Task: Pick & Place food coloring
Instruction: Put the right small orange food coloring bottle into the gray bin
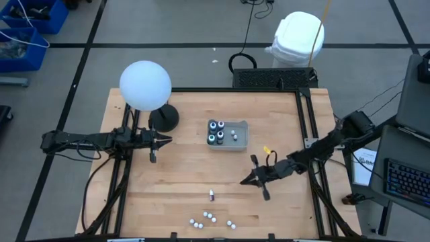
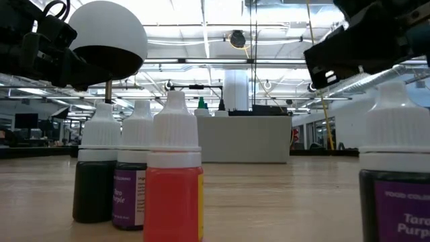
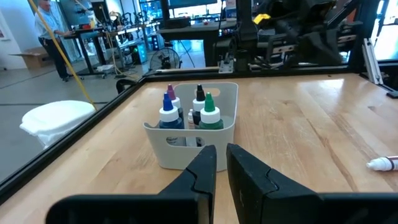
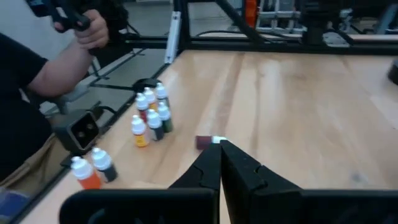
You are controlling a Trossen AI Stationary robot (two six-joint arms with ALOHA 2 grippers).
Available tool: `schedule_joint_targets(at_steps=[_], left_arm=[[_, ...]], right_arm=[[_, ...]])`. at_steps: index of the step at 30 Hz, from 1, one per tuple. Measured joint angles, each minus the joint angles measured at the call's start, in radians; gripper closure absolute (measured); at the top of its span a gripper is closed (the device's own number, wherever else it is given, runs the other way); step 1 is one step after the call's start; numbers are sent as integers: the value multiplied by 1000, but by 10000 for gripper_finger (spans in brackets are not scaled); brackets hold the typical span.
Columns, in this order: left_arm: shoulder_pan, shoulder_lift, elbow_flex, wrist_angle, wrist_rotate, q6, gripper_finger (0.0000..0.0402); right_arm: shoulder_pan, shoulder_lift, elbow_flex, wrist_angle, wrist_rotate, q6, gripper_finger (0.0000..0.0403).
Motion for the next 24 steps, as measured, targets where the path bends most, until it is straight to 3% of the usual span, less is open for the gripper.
schedule_joint_targets(at_steps=[20, 24], left_arm=[[0, 0, 0, 1, 0, 0, 355], [0, 0, 0, 0, 0, 1, 355]], right_arm=[[120, 43, 156, -80, 3, -64, 403], [133, 51, 249, -249, 7, -41, 403]])
